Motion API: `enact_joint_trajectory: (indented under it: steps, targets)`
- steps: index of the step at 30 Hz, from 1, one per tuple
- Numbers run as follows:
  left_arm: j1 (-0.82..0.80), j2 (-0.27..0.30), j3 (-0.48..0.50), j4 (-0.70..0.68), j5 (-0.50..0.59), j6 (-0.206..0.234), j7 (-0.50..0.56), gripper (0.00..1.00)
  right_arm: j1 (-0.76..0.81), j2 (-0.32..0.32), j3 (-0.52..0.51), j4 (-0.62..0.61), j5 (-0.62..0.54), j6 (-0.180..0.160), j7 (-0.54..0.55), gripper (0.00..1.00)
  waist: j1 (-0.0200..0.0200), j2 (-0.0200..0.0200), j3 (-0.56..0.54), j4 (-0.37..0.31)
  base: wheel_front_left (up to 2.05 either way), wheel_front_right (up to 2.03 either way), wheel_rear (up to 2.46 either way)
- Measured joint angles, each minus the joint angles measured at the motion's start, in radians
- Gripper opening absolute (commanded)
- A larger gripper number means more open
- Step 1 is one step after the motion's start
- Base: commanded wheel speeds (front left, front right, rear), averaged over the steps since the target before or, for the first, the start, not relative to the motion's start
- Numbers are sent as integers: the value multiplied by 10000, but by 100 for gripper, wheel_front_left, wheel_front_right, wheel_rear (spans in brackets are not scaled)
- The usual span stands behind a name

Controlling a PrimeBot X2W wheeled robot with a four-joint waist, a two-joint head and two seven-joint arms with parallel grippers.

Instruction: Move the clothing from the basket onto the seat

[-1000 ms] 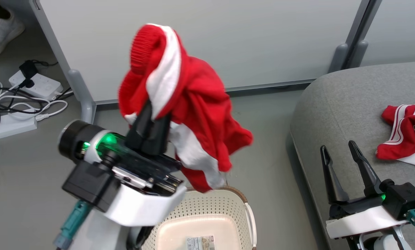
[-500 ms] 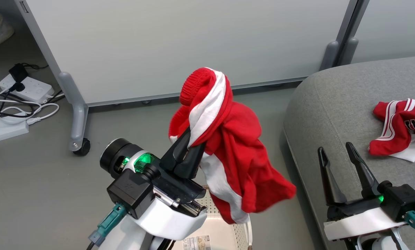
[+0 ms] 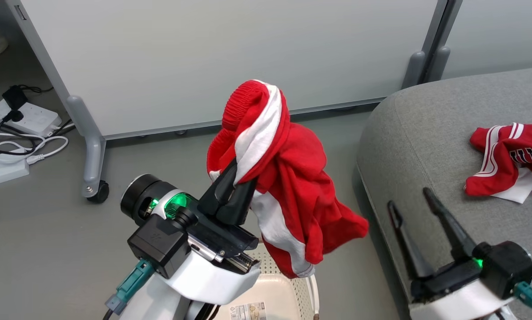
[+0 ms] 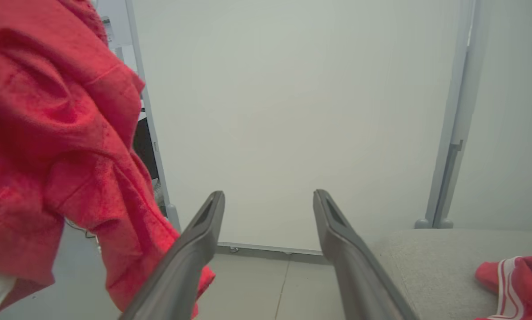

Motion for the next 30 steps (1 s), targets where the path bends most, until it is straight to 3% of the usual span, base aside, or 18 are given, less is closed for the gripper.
enact_joint_trajectory:
  steps: [5,11,22,30]
  targets:
    - [5,4,40,29,-2,-10,0,0,302,-1091,1348,-1139,575,-2,-2,100,0,1,5,-24,0,0,0]
    - [125,8,58,100,-98,-8,0,0,468,-1841,2523,-2249,1210,0,-2,100,0,0,-6,-46,0,0,0]
    - [121,6,-230,173,-174,-58,0,0,4,-1831,2740,-2332,1294,0,-2,100,0,0,31,112,0,0,0]
    - [78,0,-1062,301,-261,-146,0,0,-438,-1952,3007,-1831,1292,0,-2,100,0,0,80,374,0,0,0]
